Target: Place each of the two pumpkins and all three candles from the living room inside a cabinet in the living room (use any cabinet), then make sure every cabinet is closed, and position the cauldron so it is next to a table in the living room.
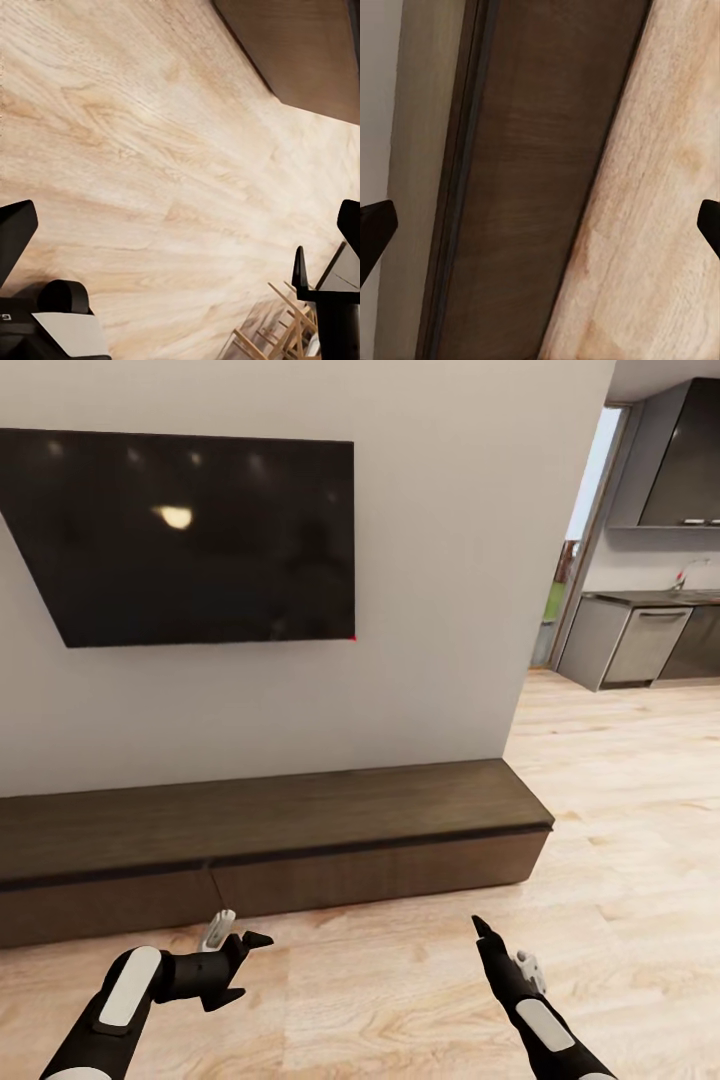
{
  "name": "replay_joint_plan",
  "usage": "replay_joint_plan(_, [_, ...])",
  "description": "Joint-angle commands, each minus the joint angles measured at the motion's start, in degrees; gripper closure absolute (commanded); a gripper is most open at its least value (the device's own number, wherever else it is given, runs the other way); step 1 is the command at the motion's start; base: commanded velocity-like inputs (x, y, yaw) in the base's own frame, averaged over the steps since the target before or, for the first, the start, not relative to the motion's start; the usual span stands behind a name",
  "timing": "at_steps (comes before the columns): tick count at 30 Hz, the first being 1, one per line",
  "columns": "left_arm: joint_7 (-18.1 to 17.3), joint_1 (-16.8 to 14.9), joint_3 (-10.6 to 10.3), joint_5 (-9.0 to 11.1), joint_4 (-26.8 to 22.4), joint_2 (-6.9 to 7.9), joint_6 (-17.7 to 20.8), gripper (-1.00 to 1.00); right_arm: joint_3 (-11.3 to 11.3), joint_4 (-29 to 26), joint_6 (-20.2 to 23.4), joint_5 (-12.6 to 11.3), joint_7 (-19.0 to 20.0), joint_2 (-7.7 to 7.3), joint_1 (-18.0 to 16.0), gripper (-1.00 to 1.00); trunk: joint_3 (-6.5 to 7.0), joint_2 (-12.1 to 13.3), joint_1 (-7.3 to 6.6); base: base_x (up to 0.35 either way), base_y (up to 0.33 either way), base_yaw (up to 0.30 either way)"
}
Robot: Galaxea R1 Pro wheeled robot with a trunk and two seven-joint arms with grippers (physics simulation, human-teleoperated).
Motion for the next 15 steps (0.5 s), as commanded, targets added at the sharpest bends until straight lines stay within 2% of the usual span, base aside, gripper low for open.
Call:
replay_joint_plan(1, [0.0,0.0,0.0,0.0,0.0,0.00,0.0,-1.00,0.0,0.0,0.0,0.0,0.1,-0.03,0.0,-1.00,-0.18,-0.4,0.23,0.000,0.000,0.000])
replay_joint_plan(12, [0.0,0.0,-0.2,0.0,0.0,0.01,0.0,-1.00,0.1,-0.1,-0.6,0.2,0.7,0.02,0.0,-1.00,-2.16,-4.8,2.64,0.000,0.000,0.000])
replay_joint_plan(15, [0.0,0.0,-0.4,0.0,0.0,-0.01,0.0,-1.00,0.4,-0.1,-0.8,0.5,1.0,0.51,0.0,-1.00,-2.70,-6.0,3.30,0.000,0.000,0.000])
